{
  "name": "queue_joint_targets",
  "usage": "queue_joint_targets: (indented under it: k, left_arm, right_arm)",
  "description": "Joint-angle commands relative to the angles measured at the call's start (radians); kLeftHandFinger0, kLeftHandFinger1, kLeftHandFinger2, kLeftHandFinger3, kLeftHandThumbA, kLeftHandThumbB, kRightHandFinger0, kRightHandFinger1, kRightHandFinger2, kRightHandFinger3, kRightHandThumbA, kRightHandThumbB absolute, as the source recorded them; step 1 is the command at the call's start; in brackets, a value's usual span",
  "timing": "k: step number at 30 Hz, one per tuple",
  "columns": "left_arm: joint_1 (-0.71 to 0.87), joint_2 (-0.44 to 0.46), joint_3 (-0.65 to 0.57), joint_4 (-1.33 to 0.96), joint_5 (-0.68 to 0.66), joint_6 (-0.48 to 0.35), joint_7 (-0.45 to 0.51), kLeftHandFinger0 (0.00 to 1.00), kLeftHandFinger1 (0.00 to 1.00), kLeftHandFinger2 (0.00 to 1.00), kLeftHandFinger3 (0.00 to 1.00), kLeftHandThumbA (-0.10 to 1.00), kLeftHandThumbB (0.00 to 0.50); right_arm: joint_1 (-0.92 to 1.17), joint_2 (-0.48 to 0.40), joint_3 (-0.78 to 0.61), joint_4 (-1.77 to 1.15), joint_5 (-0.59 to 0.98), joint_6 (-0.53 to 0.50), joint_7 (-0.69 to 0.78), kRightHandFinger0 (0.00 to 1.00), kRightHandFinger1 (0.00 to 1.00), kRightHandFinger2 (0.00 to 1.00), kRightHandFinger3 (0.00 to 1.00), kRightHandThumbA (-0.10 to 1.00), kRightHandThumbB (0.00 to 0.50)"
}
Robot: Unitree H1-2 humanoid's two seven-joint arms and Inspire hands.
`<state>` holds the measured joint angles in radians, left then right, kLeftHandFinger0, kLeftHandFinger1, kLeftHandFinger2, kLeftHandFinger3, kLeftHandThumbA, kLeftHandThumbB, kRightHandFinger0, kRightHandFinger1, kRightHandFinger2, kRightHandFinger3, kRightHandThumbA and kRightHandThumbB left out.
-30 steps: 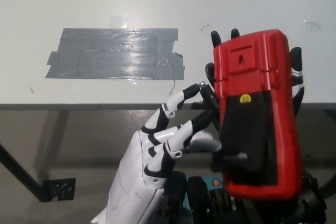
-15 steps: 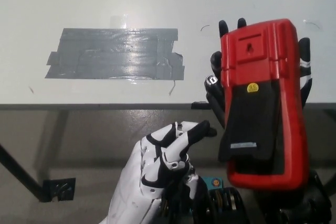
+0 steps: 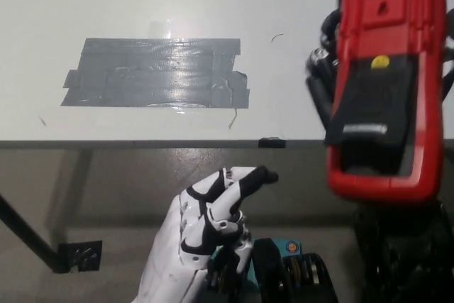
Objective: The robot first picks the multimeter with right hand and then unfolds the black stand on the back of it using left hand
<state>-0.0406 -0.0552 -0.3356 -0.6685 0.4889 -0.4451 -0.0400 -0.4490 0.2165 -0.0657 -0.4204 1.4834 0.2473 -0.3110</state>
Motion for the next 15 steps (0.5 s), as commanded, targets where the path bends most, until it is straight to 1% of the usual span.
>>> queue_joint_targets:
  k: [1,2,3,4,5,7,8,9,10,12,13,14,15]
  left_arm:
    - [0.009,0.008,0.011,-0.007,-0.021,-0.025,0.037,0.58,0.03,0.10,1.00,0.85,0.440]
    - [0.015,0.019,0.016,-0.008,-0.003,-0.025,0.045,0.56,0.05,0.12,1.00,0.86,0.429]
    - [0.019,0.024,0.015,-0.008,-0.001,-0.025,0.053,0.56,0.05,0.13,1.00,0.85,0.427]
    - [0.039,0.037,0.012,-0.005,-0.036,-0.025,0.046,0.45,0.01,0.11,1.00,0.81,0.434]
    - [0.044,0.047,0.015,-0.004,-0.035,-0.025,0.057,0.47,0.00,0.09,1.00,0.79,0.429]
    - [0.049,0.059,0.015,0.000,-0.037,-0.025,0.070,0.47,0.00,0.09,1.00,0.78,0.424]
    - [0.054,0.066,0.017,0.002,-0.025,-0.025,0.079,0.52,0.01,0.09,1.00,0.79,0.425]
    - [0.067,0.083,0.023,-0.001,0.035,-0.025,0.095,0.67,0.07,0.14,1.00,0.87,0.405]
    - [0.075,0.090,0.022,-0.001,0.059,-0.025,0.109,0.67,0.09,0.14,1.00,0.89,0.391]
    - [0.092,0.099,0.021,-0.002,0.087,-0.025,0.123,0.69,0.11,0.14,1.00,0.91,0.386]
    - [0.106,0.103,0.019,-0.001,0.105,-0.025,0.133,0.76,0.12,0.14,1.00,0.93,0.378]
    - [0.119,0.120,0.010,-0.001,0.122,-0.025,0.148,0.81,0.14,0.20,1.00,0.97,0.362]
    - [0.126,0.126,0.006,0.001,0.123,-0.025,0.150,0.82,0.13,0.20,1.00,0.99,0.361]
  right_arm:
    - [-0.092,0.009,-0.044,0.046,0.013,-0.050,0.000,0.00,0.49,0.78,1.00,-0.10,0.089]
    - [-0.108,0.000,-0.058,0.079,0.014,-0.047,0.014,0.00,0.52,0.79,1.00,-0.10,0.080]
    - [-0.117,-0.006,-0.067,0.099,0.013,-0.044,0.026,0.00,0.52,0.79,1.00,-0.10,0.079]
    - [-0.133,-0.022,-0.081,0.141,0.003,-0.035,0.041,0.00,0.53,0.79,1.00,-0.10,0.077]
    - [-0.153,-0.038,-0.091,0.180,-0.013,-0.032,0.064,0.00,0.50,0.75,1.00,-0.10,0.098]
    - [-0.178,-0.060,-0.105,0.228,-0.033,-0.029,0.083,0.00,0.49,0.73,1.00,-0.10,0.111]
    - [-0.191,-0.069,-0.111,0.252,-0.051,-0.032,0.090,0.00,0.48,0.71,1.00,-0.10,0.107]
    - [-0.211,-0.080,-0.126,0.289,-0.044,-0.030,0.089,0.00,0.46,0.71,1.00,-0.10,0.106]
    - [-0.226,-0.087,-0.134,0.316,-0.046,-0.030,0.094,0.00,0.45,0.71,1.00,-0.10,0.098]
    - [-0.249,-0.093,-0.154,0.357,-0.038,-0.028,0.087,0.00,0.45,0.73,1.00,-0.10,0.098]
    - [-0.271,-0.094,-0.173,0.386,-0.045,-0.042,0.056,0.00,0.45,0.78,1.00,-0.10,0.112]
    - [-0.303,-0.110,-0.190,0.441,-0.053,-0.044,0.060,0.00,0.43,0.77,1.00,-0.10,0.092]
    - [-0.317,-0.119,-0.199,0.468,-0.057,-0.041,0.068,0.00,0.43,0.76,1.00,-0.10,0.092]
